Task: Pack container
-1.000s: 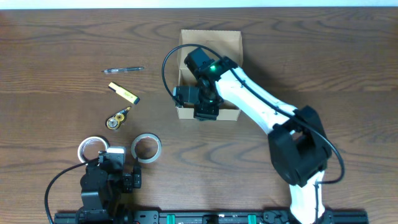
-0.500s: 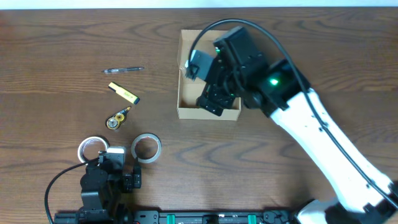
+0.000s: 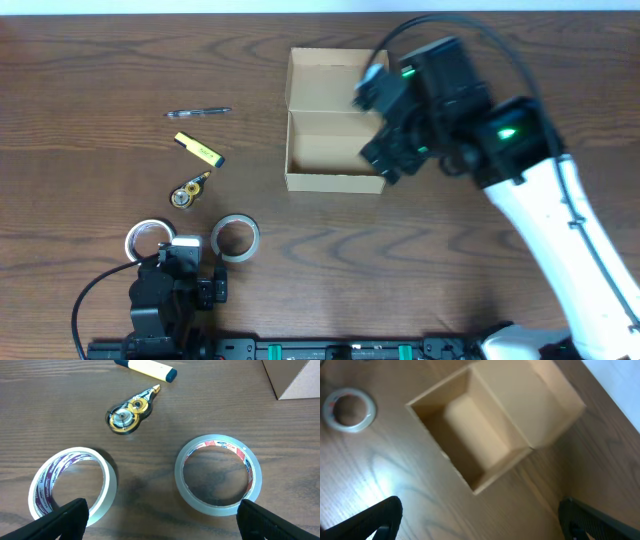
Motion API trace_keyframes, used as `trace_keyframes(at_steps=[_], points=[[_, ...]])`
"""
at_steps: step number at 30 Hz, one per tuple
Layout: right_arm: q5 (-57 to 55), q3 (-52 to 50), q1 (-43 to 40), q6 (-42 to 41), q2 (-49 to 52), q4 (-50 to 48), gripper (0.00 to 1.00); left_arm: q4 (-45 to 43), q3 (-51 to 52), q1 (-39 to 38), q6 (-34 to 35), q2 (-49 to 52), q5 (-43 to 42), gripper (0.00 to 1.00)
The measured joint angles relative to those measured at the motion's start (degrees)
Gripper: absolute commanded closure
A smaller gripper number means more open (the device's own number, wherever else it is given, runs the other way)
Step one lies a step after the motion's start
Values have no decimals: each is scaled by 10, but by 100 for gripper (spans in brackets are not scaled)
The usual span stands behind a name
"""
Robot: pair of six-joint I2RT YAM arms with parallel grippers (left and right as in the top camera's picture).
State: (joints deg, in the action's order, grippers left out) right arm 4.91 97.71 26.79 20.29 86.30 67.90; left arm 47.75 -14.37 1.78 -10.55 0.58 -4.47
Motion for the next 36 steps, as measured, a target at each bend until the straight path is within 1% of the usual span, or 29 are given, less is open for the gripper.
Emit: trace_keyframes(at_steps=[3,6,9,12,18,21,23,31,36], points=[[42,-16,-74,9,-25,-9,1,0,0,0,0,0,0,4],[73,-60,-126,24,-64,-28,1,0,0,0,0,0,0,4],[94,-145,-160,35,-128,-83,1,0,0,0,0,0,0,5],[107,-274,-184,41,-221,-161,1,0,0,0,0,0,0,5],[107,-511,-208,44,-403,-279,1,0,-1,0,0,0,0,5],[107,-599,-214,45,-481,-300,1,0,-1,0,0,0,0,5],[107,-645,-220,45,-530,-323,1,0,-1,0,0,0,0,5],[103,-809,-229,46,-711,-330,1,1,-1,0,0,0,0,4],[96,-879,-229,46,-786,-328,1,1,-1,0,0,0,0,5]])
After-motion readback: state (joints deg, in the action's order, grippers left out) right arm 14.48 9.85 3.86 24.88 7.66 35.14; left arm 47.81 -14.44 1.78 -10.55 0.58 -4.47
